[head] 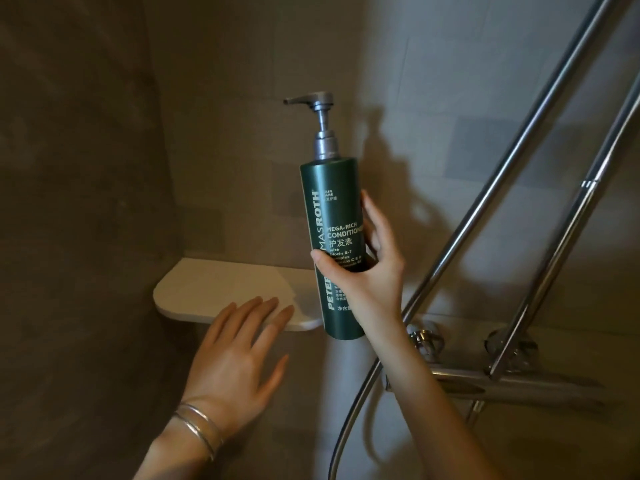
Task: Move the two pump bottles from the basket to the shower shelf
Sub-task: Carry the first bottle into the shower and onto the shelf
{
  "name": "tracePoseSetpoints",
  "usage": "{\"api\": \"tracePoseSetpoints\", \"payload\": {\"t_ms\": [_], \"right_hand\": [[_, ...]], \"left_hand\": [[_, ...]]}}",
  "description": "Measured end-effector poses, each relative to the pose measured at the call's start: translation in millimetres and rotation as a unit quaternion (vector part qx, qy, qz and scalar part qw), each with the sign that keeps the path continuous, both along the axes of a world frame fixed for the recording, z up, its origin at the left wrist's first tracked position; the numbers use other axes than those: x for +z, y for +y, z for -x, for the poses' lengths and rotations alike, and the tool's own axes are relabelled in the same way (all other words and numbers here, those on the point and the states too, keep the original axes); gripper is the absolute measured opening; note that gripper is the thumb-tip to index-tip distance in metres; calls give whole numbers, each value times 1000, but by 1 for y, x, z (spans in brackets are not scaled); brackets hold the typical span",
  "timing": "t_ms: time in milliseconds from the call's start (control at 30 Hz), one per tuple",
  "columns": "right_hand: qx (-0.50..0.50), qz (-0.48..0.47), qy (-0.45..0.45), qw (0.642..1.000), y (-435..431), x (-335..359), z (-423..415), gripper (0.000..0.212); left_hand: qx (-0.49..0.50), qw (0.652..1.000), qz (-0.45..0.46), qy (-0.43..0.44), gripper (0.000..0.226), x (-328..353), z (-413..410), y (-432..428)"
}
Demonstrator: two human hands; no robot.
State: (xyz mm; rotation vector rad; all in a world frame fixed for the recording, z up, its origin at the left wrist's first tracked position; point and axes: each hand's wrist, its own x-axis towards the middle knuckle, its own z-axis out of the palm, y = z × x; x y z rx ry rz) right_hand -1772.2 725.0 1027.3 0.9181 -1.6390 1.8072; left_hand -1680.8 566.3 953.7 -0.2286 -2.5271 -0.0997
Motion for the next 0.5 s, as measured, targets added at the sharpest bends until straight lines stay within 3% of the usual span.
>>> {"api": "tracePoseSetpoints", "payload": {"t_ms": [233, 500], "right_hand": [[-14, 7, 42, 999, 2, 4, 14, 82], [3, 21, 28, 999, -17, 1, 23, 79]], "left_hand": [[-1, 1000, -3, 7, 58, -8, 4, 0], [-10, 1000, -10, 14, 68, -15, 5, -2]]}}
